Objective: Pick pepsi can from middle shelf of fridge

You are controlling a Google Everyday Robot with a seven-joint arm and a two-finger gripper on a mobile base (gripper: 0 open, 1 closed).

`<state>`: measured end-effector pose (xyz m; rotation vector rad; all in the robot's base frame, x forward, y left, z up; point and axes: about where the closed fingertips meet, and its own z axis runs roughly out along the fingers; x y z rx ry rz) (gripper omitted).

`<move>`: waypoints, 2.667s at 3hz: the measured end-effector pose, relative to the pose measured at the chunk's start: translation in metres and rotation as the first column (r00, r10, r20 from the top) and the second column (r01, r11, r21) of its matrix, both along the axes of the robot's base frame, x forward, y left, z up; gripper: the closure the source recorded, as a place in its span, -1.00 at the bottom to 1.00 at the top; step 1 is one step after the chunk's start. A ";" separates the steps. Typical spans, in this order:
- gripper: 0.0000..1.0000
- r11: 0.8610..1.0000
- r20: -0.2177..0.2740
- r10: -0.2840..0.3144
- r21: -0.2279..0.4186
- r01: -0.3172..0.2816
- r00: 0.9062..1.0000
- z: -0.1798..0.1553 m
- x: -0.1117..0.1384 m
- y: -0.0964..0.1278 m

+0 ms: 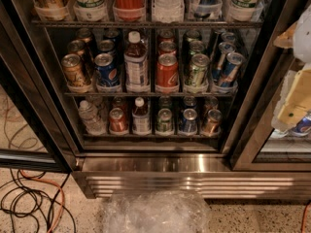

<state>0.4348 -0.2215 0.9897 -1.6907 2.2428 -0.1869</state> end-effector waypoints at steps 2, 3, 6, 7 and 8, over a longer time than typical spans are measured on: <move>-1.00 0.955 0.033 -0.182 0.244 0.168 0.983 -0.028 -0.015 0.039; -1.00 0.899 -0.064 -0.171 0.397 0.183 0.983 -0.062 -0.005 0.071; -1.00 0.841 -0.081 -0.180 0.504 0.196 0.980 -0.072 -0.008 0.094; -1.00 0.762 -0.085 -0.163 0.622 0.180 0.983 -0.089 -0.011 0.132; -1.00 0.703 -0.088 -0.122 0.695 0.149 0.989 -0.099 -0.016 0.173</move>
Offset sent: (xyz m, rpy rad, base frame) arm -0.0049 0.0857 -0.0649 0.5056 -0.0345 -0.2349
